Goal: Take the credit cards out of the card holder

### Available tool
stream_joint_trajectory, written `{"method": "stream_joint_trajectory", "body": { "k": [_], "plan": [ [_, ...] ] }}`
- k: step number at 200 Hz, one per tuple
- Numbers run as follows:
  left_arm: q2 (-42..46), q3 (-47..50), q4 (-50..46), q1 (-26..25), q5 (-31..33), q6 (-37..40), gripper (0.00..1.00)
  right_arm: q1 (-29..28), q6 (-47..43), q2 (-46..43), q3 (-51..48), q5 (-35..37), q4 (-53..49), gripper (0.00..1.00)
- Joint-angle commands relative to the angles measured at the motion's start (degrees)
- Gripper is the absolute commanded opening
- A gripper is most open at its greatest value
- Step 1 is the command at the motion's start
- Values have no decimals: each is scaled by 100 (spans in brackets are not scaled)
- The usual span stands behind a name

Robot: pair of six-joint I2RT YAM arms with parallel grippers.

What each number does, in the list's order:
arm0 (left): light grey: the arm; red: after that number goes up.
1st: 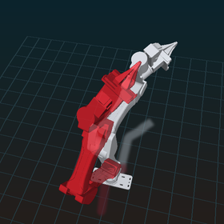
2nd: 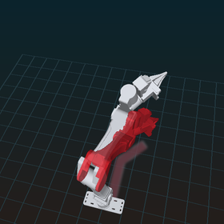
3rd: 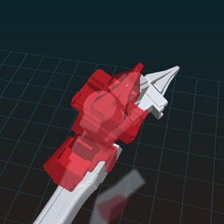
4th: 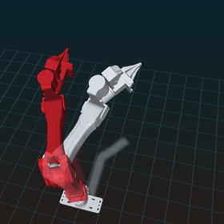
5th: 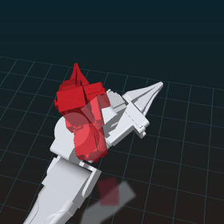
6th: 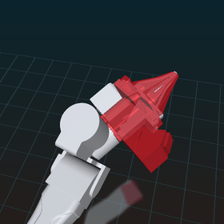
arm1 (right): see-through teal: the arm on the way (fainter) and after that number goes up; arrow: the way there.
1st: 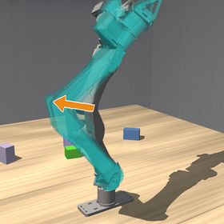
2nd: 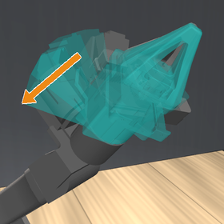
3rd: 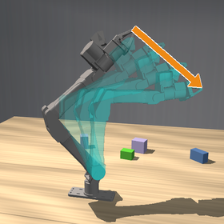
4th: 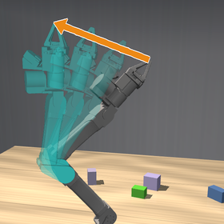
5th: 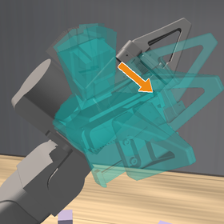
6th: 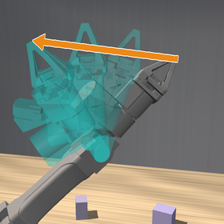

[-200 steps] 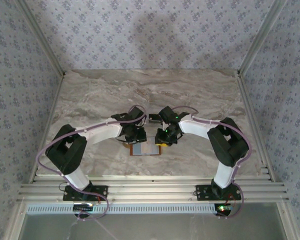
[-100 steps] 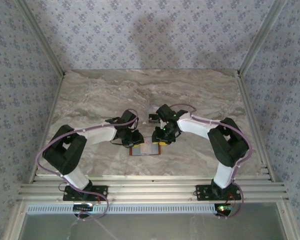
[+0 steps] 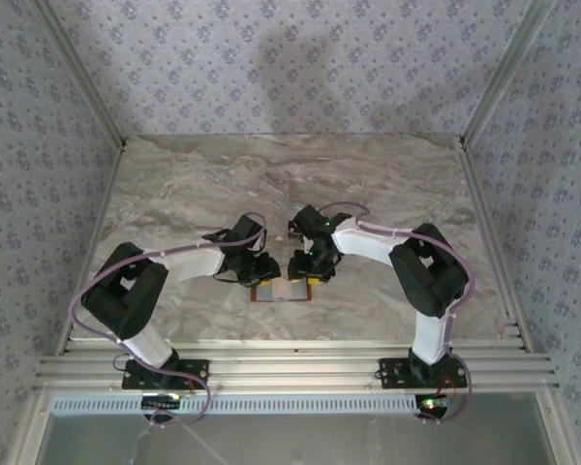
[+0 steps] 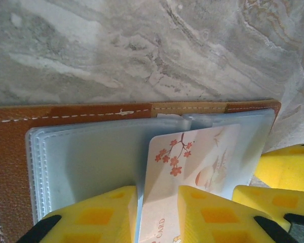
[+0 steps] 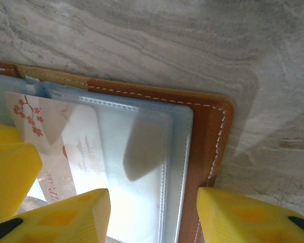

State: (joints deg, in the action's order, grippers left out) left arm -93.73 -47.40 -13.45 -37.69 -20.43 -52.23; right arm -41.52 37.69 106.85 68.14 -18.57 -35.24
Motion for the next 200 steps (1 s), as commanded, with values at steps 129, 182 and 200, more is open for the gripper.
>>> {"method": "stream_joint_trajectory", "body": {
  "k": [129,182,200],
  "plan": [
    [201,727,1296,192,-819,-254,22,-324,10,654,483,734,-807,42],
    [397,719,981,245,-634,-187,11,-322,70,561,426,694,-832,41],
    [522,615,538,249,-465,25,8,-298,95,505,378,697,-810,41]
  ]
}}
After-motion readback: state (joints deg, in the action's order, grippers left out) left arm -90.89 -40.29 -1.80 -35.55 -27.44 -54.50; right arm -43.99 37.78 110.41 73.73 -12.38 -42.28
